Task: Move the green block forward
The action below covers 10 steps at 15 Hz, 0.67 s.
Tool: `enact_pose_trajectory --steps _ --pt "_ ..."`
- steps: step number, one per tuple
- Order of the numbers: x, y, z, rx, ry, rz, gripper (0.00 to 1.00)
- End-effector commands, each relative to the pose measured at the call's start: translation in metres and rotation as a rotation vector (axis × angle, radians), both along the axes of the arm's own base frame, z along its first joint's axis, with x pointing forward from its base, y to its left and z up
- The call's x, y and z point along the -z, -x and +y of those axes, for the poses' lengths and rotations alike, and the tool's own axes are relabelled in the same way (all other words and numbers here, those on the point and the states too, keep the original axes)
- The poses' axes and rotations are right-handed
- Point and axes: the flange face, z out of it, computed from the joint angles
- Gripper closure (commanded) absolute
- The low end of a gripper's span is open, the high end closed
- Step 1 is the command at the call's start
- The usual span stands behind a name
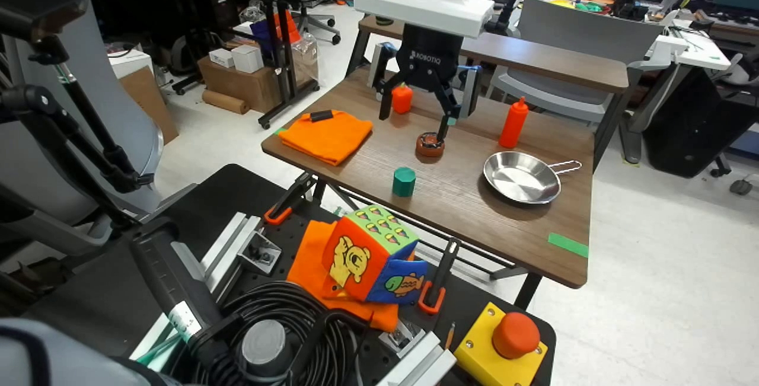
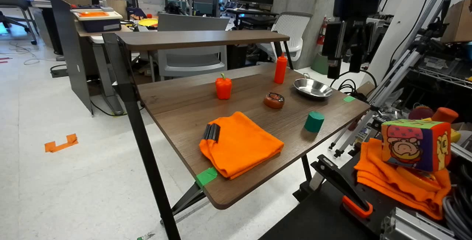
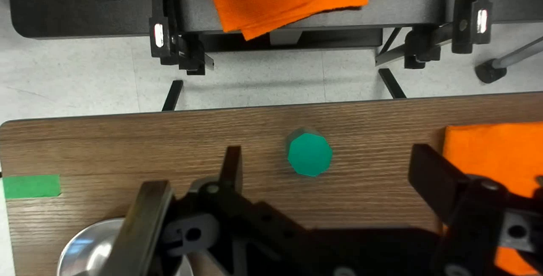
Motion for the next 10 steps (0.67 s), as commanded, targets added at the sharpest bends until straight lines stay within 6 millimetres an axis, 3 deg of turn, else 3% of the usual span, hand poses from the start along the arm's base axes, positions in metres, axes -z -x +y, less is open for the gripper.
enact_pose_trajectory --steps 1,10 --pt "0.031 -0.021 0.007 -0.006 0.042 0.026 0.00" --pt "0.097 -0.046 0.030 -0.021 0.120 0.102 0.00"
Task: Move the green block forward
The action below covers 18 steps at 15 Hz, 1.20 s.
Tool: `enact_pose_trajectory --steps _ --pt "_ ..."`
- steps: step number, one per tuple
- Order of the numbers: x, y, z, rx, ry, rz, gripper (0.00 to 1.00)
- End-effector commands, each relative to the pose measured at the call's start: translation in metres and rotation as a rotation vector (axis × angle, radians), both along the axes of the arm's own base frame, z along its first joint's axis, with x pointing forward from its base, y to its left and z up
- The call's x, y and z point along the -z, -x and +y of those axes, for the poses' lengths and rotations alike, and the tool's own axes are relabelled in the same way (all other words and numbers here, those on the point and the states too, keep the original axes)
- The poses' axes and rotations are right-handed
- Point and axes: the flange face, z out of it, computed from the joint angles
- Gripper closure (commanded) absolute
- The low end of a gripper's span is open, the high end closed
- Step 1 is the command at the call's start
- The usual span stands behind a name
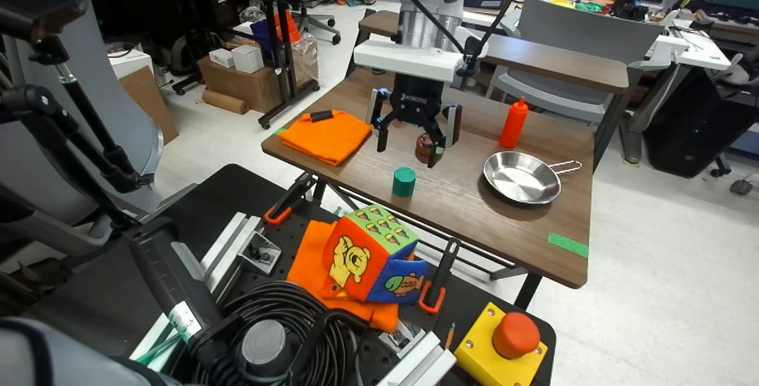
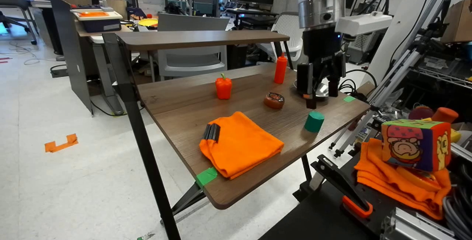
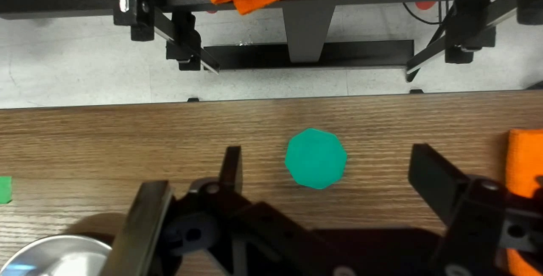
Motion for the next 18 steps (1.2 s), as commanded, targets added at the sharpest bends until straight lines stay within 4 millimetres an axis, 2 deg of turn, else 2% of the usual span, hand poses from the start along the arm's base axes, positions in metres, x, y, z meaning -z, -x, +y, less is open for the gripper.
enact_pose_trajectory --steps 1,7,8,9,10,16,18 --pt "0.023 -0.015 0.007 -0.003 0.035 0.011 0.00" --pt "0.053 -0.022 0.009 0.006 0.052 0.056 0.00" --pt "0.057 -0.023 0.009 0.007 0.053 0.060 0.25" --pt "0.059 -0.024 0.009 0.009 0.052 0.063 0.26" --pt "0.061 -0.025 0.009 0.012 0.052 0.066 0.32" --pt "0.057 -0.030 0.004 0.061 0.034 0.105 0.80" --pt "0.049 -0.033 -0.001 0.082 0.026 0.124 0.81"
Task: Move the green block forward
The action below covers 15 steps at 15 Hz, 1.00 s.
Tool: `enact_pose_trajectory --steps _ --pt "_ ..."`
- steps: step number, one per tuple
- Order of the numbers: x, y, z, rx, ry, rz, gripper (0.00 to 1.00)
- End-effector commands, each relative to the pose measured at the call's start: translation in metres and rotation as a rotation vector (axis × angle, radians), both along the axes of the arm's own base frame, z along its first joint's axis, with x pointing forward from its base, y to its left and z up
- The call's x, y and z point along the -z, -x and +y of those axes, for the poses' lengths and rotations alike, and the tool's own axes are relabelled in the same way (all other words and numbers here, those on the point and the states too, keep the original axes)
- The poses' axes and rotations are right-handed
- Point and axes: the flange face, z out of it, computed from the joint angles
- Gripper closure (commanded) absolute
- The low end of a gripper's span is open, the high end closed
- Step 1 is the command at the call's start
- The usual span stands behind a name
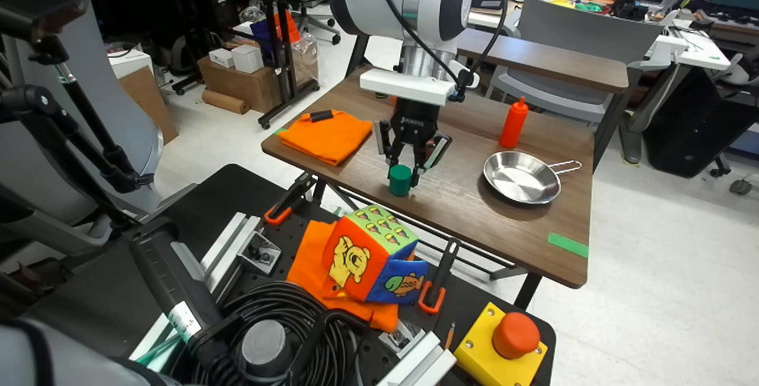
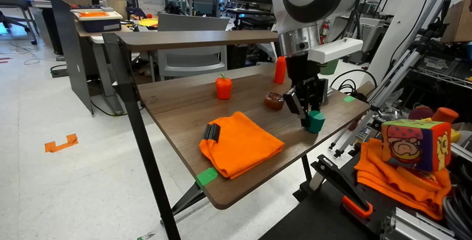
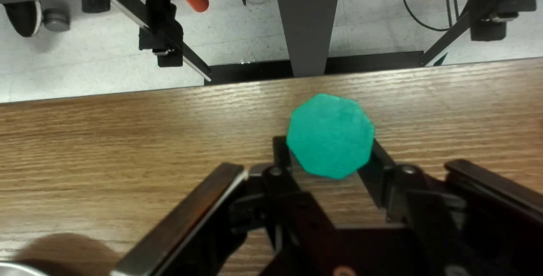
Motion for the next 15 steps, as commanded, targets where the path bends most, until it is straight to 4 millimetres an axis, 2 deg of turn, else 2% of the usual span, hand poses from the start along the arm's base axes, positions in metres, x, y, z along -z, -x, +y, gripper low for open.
enact_pose_trajectory --steps 1,4,6,11,13,15 --pt "-0.016 -0.010 -0.008 0.053 -0.014 0.035 0.81" --pt "-0.039 -0.024 -0.015 0.087 -0.030 0.013 0.81" --pt "-0.059 -0.041 -0.021 0.110 -0.031 -0.030 0.81" --pt "-0.117 -0.106 -0.047 0.164 -0.020 -0.135 0.81" --pt "-0.131 -0.132 -0.051 0.177 -0.013 -0.166 0.81" --pt "-0.140 -0.156 -0.047 0.187 -0.005 -0.192 0.81"
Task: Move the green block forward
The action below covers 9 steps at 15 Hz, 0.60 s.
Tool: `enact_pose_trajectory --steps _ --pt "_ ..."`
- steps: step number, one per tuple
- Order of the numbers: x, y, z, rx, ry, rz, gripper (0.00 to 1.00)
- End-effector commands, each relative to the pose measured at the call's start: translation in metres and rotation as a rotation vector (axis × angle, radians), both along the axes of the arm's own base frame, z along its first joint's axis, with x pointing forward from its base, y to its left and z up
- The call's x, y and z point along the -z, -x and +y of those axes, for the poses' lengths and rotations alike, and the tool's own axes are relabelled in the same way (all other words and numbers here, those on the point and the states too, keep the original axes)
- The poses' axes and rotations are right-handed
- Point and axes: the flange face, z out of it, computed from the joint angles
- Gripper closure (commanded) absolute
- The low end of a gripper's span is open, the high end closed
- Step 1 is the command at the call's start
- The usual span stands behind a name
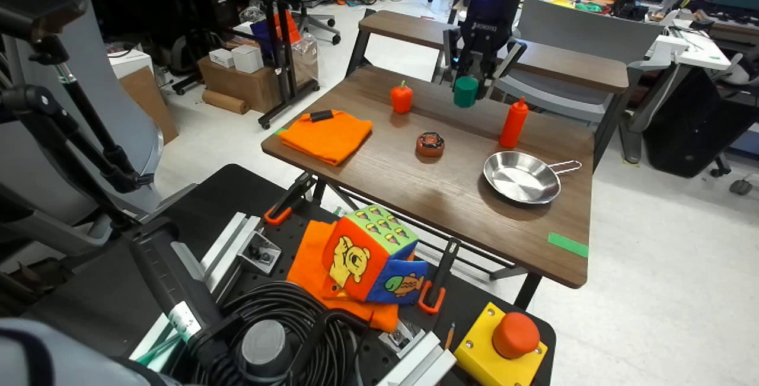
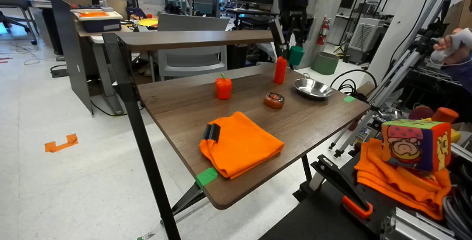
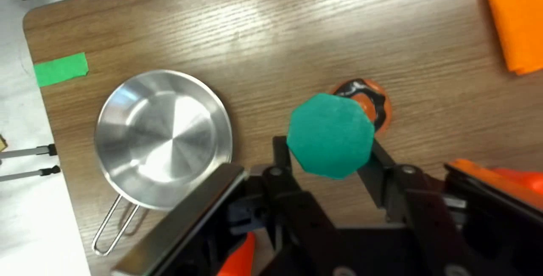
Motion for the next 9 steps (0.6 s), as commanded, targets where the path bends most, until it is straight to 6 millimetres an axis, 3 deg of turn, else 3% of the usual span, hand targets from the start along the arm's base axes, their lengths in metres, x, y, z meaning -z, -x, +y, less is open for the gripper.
enact_pose_trajectory --steps 1,3,9 --pt "-0.006 -0.046 0.008 0.038 0.013 -0.015 0.81" --pt "0.001 -0.064 0.016 0.055 0.016 -0.023 0.81" --pt "0.059 -0.101 0.041 0.083 0.036 -0.050 0.81"
